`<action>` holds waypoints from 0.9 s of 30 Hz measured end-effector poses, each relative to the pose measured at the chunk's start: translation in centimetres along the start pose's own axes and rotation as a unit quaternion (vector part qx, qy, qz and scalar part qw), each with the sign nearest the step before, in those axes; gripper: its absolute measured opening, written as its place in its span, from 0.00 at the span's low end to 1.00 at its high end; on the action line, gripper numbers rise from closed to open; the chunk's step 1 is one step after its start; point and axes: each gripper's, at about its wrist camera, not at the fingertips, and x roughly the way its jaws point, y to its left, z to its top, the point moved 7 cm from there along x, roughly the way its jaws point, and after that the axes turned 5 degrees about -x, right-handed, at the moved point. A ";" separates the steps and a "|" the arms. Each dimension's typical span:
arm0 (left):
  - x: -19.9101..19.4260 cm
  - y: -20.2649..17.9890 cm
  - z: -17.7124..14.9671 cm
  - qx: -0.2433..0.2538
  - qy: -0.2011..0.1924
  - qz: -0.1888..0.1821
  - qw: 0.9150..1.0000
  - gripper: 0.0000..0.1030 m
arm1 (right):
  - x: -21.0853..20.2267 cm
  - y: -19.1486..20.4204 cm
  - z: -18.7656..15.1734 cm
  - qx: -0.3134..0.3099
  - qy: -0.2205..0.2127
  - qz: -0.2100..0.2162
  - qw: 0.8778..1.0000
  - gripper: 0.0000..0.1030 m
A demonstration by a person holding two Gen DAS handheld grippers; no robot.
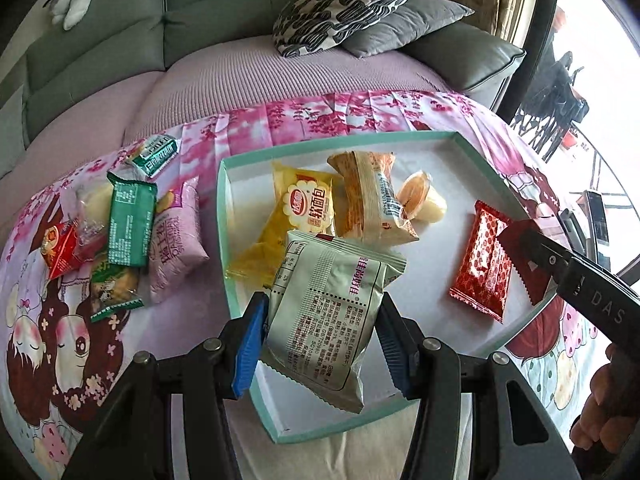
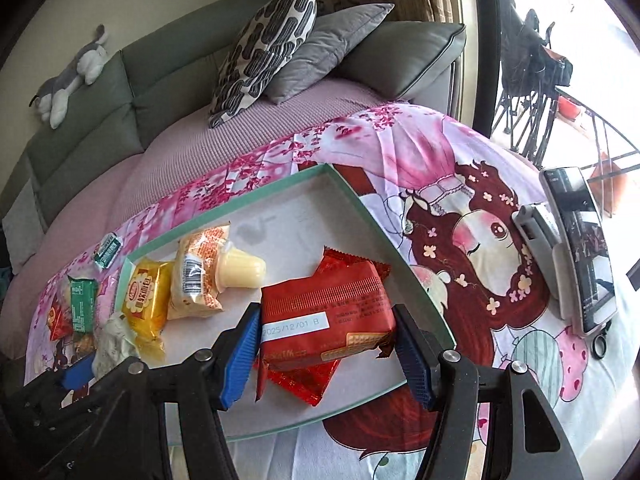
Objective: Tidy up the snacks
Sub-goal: 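Carry the white pouch with the left tool while the right tool carries the red box into the tray, then open the left tool releasing the white pouch in the tray while the right tool releases the red box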
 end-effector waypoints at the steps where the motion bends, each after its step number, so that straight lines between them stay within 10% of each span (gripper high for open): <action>1: 0.2 0.0 0.0 0.000 0.002 0.000 1.000 0.54 | 0.1 0.1 -0.1 -0.001 0.002 0.000 1.000 0.65; 27: 2.2 -0.4 -0.8 -0.001 0.030 -0.012 0.999 0.57 | 1.5 1.7 -0.7 -0.026 0.023 -0.001 0.999 0.64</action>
